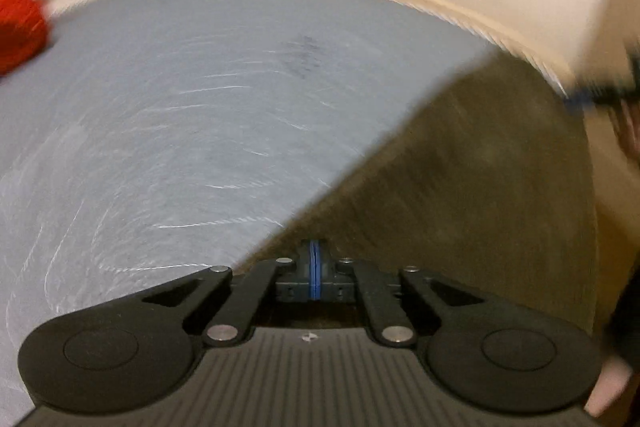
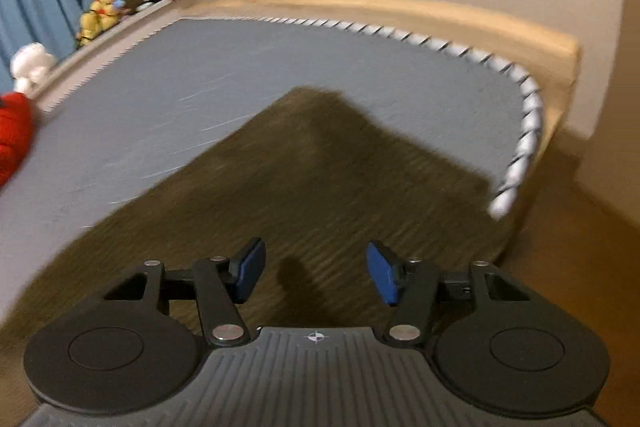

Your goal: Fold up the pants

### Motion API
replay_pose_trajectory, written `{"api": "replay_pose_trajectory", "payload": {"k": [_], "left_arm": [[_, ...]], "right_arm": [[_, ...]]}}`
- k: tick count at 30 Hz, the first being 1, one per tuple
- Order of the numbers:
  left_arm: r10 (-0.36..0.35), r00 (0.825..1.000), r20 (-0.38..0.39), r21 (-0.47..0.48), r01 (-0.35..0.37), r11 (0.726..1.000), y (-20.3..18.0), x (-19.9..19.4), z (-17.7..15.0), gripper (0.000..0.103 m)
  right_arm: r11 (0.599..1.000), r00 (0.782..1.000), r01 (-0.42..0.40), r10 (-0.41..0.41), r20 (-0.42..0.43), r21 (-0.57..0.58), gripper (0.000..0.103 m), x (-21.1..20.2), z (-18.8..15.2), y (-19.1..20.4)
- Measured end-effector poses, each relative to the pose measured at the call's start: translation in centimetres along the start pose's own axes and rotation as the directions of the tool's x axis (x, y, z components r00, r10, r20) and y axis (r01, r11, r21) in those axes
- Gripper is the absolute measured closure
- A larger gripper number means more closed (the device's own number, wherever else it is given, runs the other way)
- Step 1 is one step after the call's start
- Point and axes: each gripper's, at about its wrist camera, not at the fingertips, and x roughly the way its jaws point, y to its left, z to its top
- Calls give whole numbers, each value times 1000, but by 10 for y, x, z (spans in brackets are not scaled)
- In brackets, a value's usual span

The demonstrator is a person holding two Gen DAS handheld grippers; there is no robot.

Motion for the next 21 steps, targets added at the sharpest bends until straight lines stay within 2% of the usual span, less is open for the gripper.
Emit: {"api": "replay_pose_trajectory", "payload": {"k": [2,3,6,8,9,10,11,12,15,16,18,21], "left_arm": [[42,999,32,-84,-40,996,1,-6,4,101],[43,998,53,-85,-39,996,-3,-10,4,100],[-29,993,115,6,29,1000,-21,-20,3,100],[-96,987,130,53,89,995,-35,-17,1,98],[-127,985,113,77,119,990,-39,-12,-2,94],[-106,992,67,91,100,991,-38,-3,-1,90],[-37,999,0,103,37,994,-41,14,0,86],[4,999,-32,120,0,993,-40,23,-5,87],[14,1000,-16,125,-12,992,-47,17,0,84],[11,1000,-10,110,-10,994,-50,16,2,81],[11,1000,-1,103,-11,995,-50,10,2,63],[23,1000,21,113,-25,993,-54,-2,4,57]], "right_arm": [[999,999,47,-47,21,12,44,3,2,-10],[997,998,52,-54,21,49,44,5,4,-18],[980,999,28,-35,31,196,44,8,11,-48],[964,994,69,-88,60,257,43,6,16,-61],[953,991,85,-111,74,290,43,4,16,-68],[938,989,83,-119,87,337,43,1,16,-78],[919,989,66,-112,97,388,43,-1,16,-90],[901,990,45,-99,104,431,43,-2,15,-101],[857,994,-40,-19,109,513,41,2,10,-123],[852,994,-65,11,107,520,41,4,10,-126],[846,993,-102,58,100,524,41,11,8,-130],[844,992,-123,91,86,522,41,19,8,-132]]}}
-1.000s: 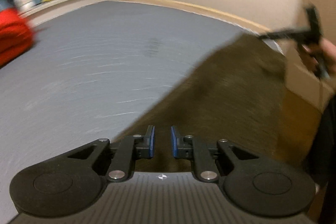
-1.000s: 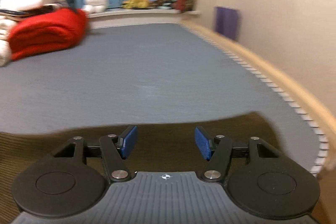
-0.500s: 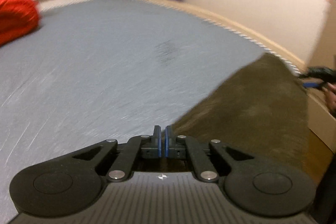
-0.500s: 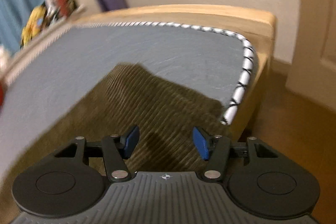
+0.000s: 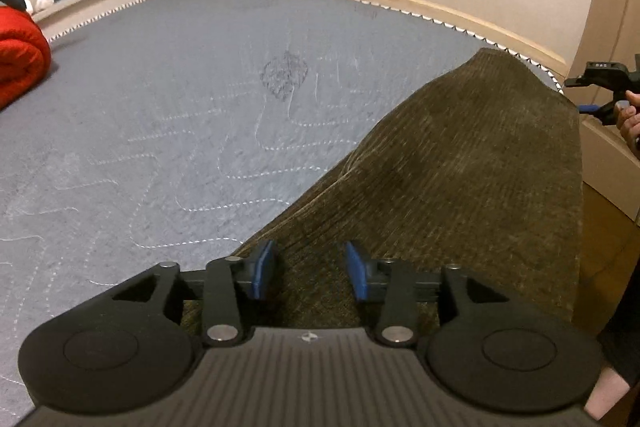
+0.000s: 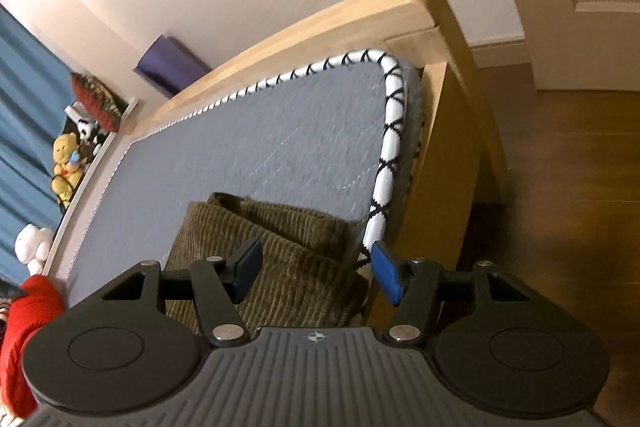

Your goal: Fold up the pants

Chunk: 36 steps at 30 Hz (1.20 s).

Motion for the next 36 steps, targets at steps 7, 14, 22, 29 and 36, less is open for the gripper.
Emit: {"api": "replay_pose_trajectory", "payload": {"k": [7,14,22,29,36], "left_arm": [[-19,1000,24,-40,20,999,6,-32,1,52],[-21,999,41,-48,23,999,8,-40,-1,50],[-28,998,50,-60,31,998,8,-41,2,47],[-18,998,55,-67,21,998,11,-41,4,47],[-5,997,79,-92,13,996,20,-50,6,47]], "right_arm": [[999,999,-49,48,-18,-16,51,10,2,5],[999,999,-17,16,-36,-31,57,19,3,5],[997,999,-8,6,-33,-74,55,23,2,8],[993,1000,-9,10,9,-114,87,14,-2,14],[981,993,-78,92,72,-177,89,-18,-11,40]]}}
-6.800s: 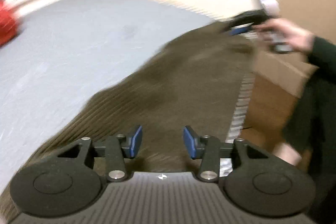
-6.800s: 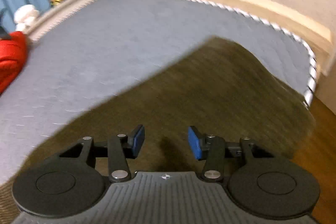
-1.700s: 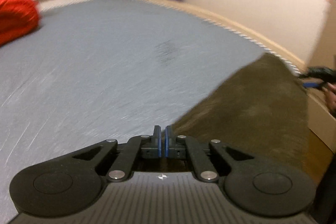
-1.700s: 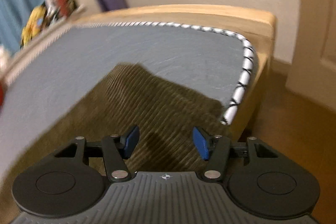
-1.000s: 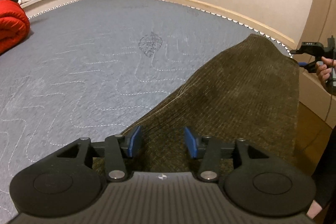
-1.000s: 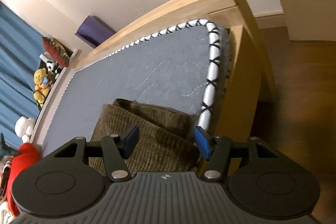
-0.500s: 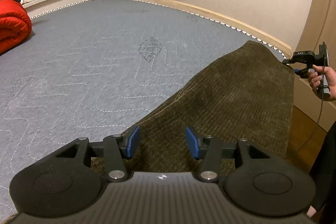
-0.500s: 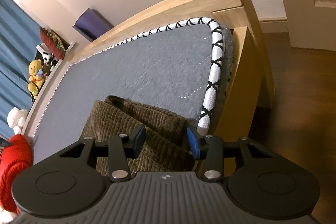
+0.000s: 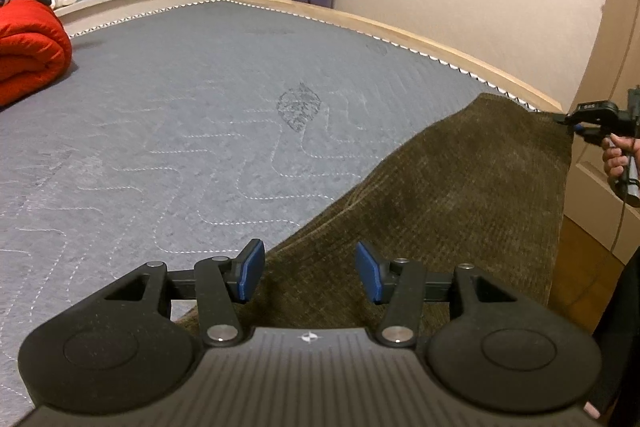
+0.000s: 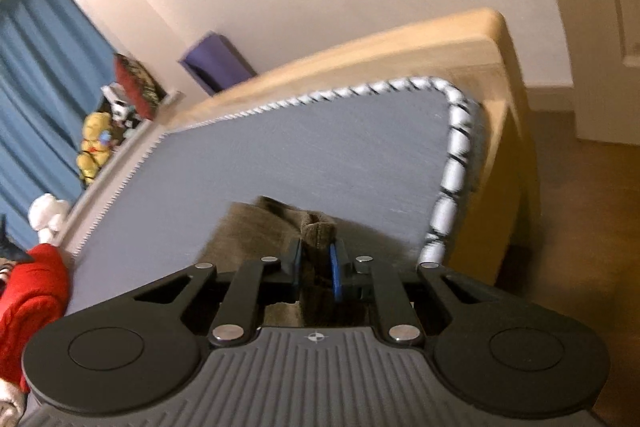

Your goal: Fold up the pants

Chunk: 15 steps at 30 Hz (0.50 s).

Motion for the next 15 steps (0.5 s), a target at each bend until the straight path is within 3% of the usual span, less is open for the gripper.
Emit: {"api": "replay_pose_trajectory", "payload": {"k": [3,7,11,15], "left_arm": [[9,1000,11,-19,-9,1000,7,-5,2,47],[33,999,23,-59,-31,998,19,-11,3,47],[54,998,32,-97,-51,994,32,-19,2,47],[73,997,35,-150,-67,986,47,-27,1,47]], "right_arm": [[980,996,-68,77,43,-189,89,-30,-10,52],[864,968,-203,249,41,-461,90,-89,-56,138],[687,918,-339,392,-64,-643,90,-154,-142,210],[441,840,-502,455,-297,-744,91,-195,-247,255]]}}
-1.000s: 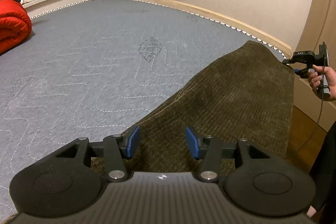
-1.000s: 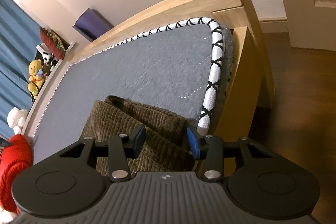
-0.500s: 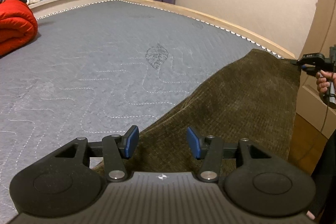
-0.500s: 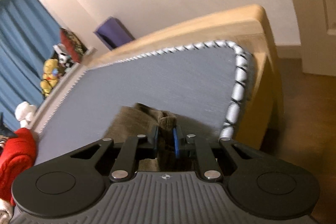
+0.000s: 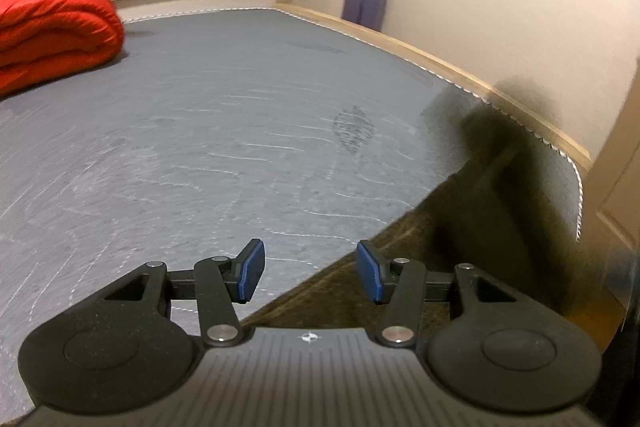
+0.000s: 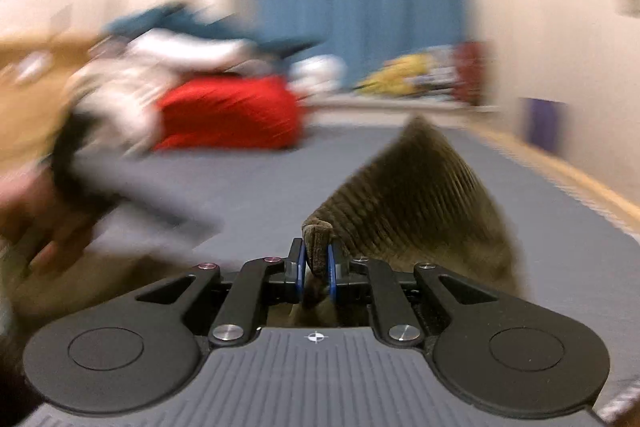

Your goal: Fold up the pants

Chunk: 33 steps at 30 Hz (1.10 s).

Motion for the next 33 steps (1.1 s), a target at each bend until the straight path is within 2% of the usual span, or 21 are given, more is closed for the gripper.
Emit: {"api": "replay_pose_trajectory", "payload": {"k": [2,4,6,8,10,12,14,15,17,19,20,22,23,24,26,27,29,30,31,32,33], "left_arm": [[-3,1000,-7,-37,3,999,9,-2,0,46],[-10,1000,-18,-67,9,998,14,-4,0,45],[-24,999,-24,-83,22,996,16,-5,0,45],[-46,999,-27,-84,43,995,15,-7,-1,45],[-62,998,-28,-73,60,996,13,-7,-1,45],[-88,996,-32,-72,85,994,9,-6,-1,45],[-113,993,-38,-90,109,990,6,-2,-1,48],[-133,990,-43,-105,128,986,6,0,0,54],[-189,980,-62,-154,177,972,7,6,0,62],[-258,962,-92,-218,233,948,8,14,0,62],[-294,949,-117,-244,259,934,8,20,0,62],[-334,929,-160,-278,282,918,5,30,-3,62],[-329,928,-176,-281,273,920,4,34,-4,62],[-319,928,-190,-286,259,923,2,37,-5,61],[-306,930,-203,-305,237,923,4,42,-6,61],[-303,931,-204,-315,231,921,5,44,-6,60],[-300,931,-208,-334,221,916,7,47,-7,60],[-299,931,-210,-339,218,915,7,50,-7,59],[-301,930,-211,-342,219,914,9,52,-8,58],[-311,927,-210,-349,226,909,8,55,-9,57],[-329,922,-204,-364,240,900,9,59,-10,56]], "right_arm": [[987,988,-131,122,-96,-97,91,12,-19,47],[959,976,-167,129,-174,-228,88,21,-43,86],[948,967,-201,151,-207,-247,86,22,-52,101],[945,955,-253,210,-208,-205,86,15,-47,101],[944,957,-271,244,-155,-189,81,1,-36,94],[951,964,-261,248,-93,-167,70,-9,-27,82],[974,981,-190,185,-54,-126,67,-10,-20,64],[983,987,-155,150,-53,-97,67,-10,-20,56],[998,995,-56,55,-87,-14,67,-2,-22,34],[998,991,52,-48,-128,31,67,4,-26,13],[990,979,134,-128,-162,31,67,8,-31,5],[953,921,302,-288,-263,14,67,18,-39,-14],[934,891,356,-332,-310,22,72,23,-45,-25],[918,871,395,-357,-339,49,81,23,-49,-37],[893,854,440,-382,-354,97,97,18,-50,-55],[883,846,460,-404,-349,94,102,15,-48,-60],[857,825,509,-457,-332,85,101,10,-45,-67],[849,827,517,-462,-321,110,100,5,-43,-72],[845,840,510,-450,-302,161,98,-3,-42,-78],[833,845,515,-454,-281,201,90,-10,-40,-82],[817,837,535,-479,-264,214,72,-16,-38,-87]]}}
